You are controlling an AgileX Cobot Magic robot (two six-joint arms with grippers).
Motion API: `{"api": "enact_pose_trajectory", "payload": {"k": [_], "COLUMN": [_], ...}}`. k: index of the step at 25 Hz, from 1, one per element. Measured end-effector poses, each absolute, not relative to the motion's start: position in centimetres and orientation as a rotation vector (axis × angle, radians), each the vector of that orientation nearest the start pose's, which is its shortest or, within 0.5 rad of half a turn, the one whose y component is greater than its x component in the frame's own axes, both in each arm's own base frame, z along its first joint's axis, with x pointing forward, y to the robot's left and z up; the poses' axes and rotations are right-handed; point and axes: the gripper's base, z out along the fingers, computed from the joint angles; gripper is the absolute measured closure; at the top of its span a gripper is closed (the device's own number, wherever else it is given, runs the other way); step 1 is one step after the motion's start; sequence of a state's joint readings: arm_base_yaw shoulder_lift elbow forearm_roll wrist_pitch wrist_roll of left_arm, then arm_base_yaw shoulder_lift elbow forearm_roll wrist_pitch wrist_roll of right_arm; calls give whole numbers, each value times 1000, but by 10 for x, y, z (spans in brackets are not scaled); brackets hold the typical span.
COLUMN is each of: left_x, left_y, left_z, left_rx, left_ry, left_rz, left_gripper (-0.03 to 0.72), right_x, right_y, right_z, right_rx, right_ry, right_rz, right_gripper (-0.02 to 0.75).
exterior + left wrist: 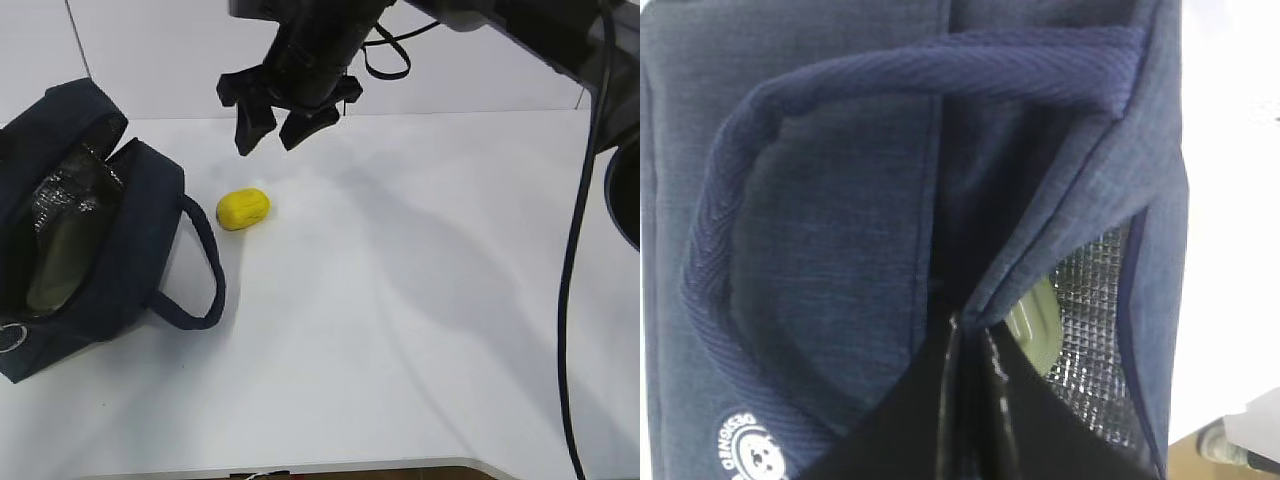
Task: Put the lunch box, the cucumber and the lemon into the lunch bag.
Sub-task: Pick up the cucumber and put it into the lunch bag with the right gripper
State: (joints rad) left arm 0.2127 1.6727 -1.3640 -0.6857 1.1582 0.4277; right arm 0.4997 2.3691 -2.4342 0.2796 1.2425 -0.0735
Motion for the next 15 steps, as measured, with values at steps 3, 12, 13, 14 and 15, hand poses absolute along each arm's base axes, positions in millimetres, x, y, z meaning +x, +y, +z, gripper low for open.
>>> {"api": "enact_pose_trajectory", "payload": {"k": [3, 12, 13, 14, 15], "left_x": [340, 342, 342, 342, 342], "left_y": [25, 27, 28, 28, 28], "left_z": [293, 293, 293, 293, 293], "left_rx": [0, -3, -4, -6, -6], "left_ry": [2682, 2675, 2673, 2670, 2669], "left_rz": [-722, -682, -681, -678, -676], "left_gripper": [700, 700, 700, 700, 700], "right_x": [443, 449, 450, 451, 452], "right_y": [263, 274, 274, 275, 275], "right_z": [273, 257, 254, 247, 244], "right_rx": [-877, -1819, -1874, -1938, -1980], "right_ry": [2531, 1821, 1768, 1706, 1660], "right_rz": [413, 196, 176, 153, 137], "right_gripper": [256, 257, 257, 257, 257]}}
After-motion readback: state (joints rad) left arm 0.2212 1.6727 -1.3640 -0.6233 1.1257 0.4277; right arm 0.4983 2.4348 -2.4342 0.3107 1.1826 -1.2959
